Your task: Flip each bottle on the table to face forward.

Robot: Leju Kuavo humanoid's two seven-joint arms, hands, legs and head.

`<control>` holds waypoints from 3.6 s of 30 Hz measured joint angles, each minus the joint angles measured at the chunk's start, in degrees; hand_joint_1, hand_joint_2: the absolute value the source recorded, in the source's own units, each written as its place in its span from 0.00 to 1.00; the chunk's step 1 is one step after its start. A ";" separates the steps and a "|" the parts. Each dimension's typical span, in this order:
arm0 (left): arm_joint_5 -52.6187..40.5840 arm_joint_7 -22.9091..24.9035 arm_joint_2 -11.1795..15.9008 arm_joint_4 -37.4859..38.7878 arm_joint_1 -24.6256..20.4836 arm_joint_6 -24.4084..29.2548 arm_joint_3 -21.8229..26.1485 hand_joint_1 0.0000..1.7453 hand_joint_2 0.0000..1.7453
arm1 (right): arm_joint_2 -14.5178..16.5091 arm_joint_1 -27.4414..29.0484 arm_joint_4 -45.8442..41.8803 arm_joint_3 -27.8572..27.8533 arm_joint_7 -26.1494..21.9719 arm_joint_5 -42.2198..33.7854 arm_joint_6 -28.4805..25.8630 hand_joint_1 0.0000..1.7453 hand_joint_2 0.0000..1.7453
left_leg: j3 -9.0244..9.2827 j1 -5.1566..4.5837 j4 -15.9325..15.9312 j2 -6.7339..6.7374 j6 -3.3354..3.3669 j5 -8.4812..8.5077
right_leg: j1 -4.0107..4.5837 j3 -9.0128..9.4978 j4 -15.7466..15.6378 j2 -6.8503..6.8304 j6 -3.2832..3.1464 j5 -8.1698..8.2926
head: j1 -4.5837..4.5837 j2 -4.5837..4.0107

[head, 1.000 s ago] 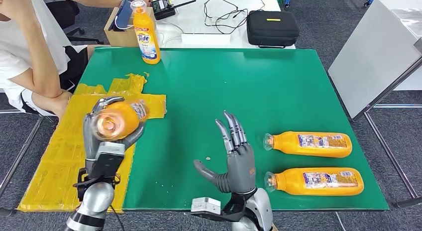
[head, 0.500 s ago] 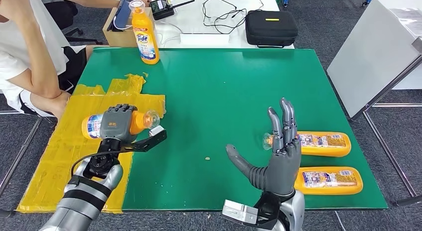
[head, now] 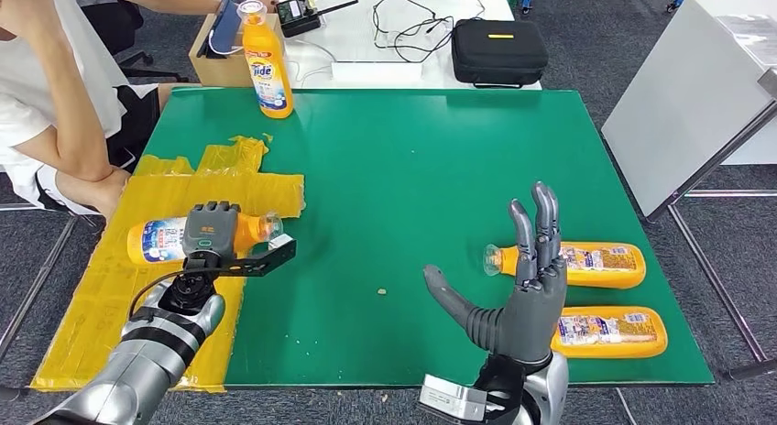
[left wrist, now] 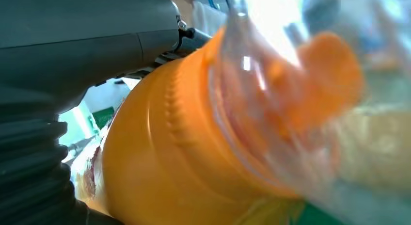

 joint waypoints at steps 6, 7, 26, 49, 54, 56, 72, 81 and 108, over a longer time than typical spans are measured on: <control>0.33 -0.24 -0.04 2.43 -0.16 0.07 0.03 0.96 1.00 | 0.05 0.03 0.00 -0.06 -0.08 -0.03 0.00 0.00 1.00 | 0.00 0.00 0.00 0.00 0.00 0.00 | 0.00 -0.01 0.00 0.01 0.00 0.00 | -0.01 0.00; 0.35 -0.24 -0.04 2.65 -0.16 0.07 0.03 0.71 1.00 | 0.05 0.03 0.00 -0.07 -0.08 -0.03 0.00 0.00 1.00 | -0.01 0.00 0.00 0.00 0.00 0.00 | 0.00 -0.01 0.00 0.01 0.00 0.00 | -0.01 0.00; 5.92 -5.42 -0.83 6.14 -0.74 0.22 0.57 0.00 1.00 | -0.10 -0.59 0.92 0.16 3.18 1.84 0.00 0.00 1.00 | 0.17 0.00 -0.01 -0.07 -0.01 0.00 | 0.00 0.21 -0.01 -0.02 -0.01 -0.01 | -0.01 0.00; 32.73 -21.46 -3.04 -32.14 20.95 0.27 1.24 0.00 1.00 | -9.17 -0.82 6.46 -4.62 25.14 25.50 15.47 0.00 1.00 | -0.10 -0.04 0.00 -0.10 -0.01 -0.01 | -0.03 -0.02 -0.04 -0.02 0.00 -0.02 | -0.01 0.00; 37.51 -24.59 -3.35 -40.83 25.82 0.40 0.01 0.00 1.00 | -12.90 -1.81 9.57 -8.38 25.64 24.58 20.89 0.00 1.00 | -0.12 -0.05 0.00 -0.13 0.02 -0.03 | -0.05 -0.02 -0.06 -0.03 0.01 -0.02 | -0.01 0.00; 39.81 -26.19 -3.56 -43.24 27.25 0.77 -0.22 0.00 1.00 | -14.58 -2.20 10.88 -9.75 25.21 23.46 22.71 0.00 1.00 | -0.12 -0.05 0.01 -0.15 0.02 -0.03 | -0.05 -0.02 -0.06 -0.03 0.01 -0.01 | -0.02 0.00; 57.28 -33.07 -3.67 -49.22 30.12 -7.44 -1.02 0.00 1.00 | -24.93 -5.44 24.31 -18.82 21.04 20.84 26.41 0.00 1.00 | -0.13 -0.04 0.01 -0.26 0.03 -0.03 | -0.04 0.00 -0.05 -0.05 0.03 -0.01 | -0.02 0.00; 57.91 -33.25 -3.67 -49.22 30.11 -7.84 -1.04 0.00 1.00 | -26.46 -7.10 29.02 -19.76 20.88 20.90 26.41 0.00 1.00 | -0.13 -0.05 0.02 -0.26 0.03 -0.02 | -0.05 0.00 -0.05 -0.05 0.03 -0.01 | -0.03 0.00; 62.07 -34.46 -3.76 -45.42 27.01 -9.94 -3.70 0.00 1.00 | -27.73 -22.75 55.95 -18.67 19.31 22.04 27.73 0.00 1.00 | -0.14 -0.05 0.04 -0.29 0.09 0.02 | -0.05 0.02 -0.05 -0.05 0.08 0.04 | -0.03 0.00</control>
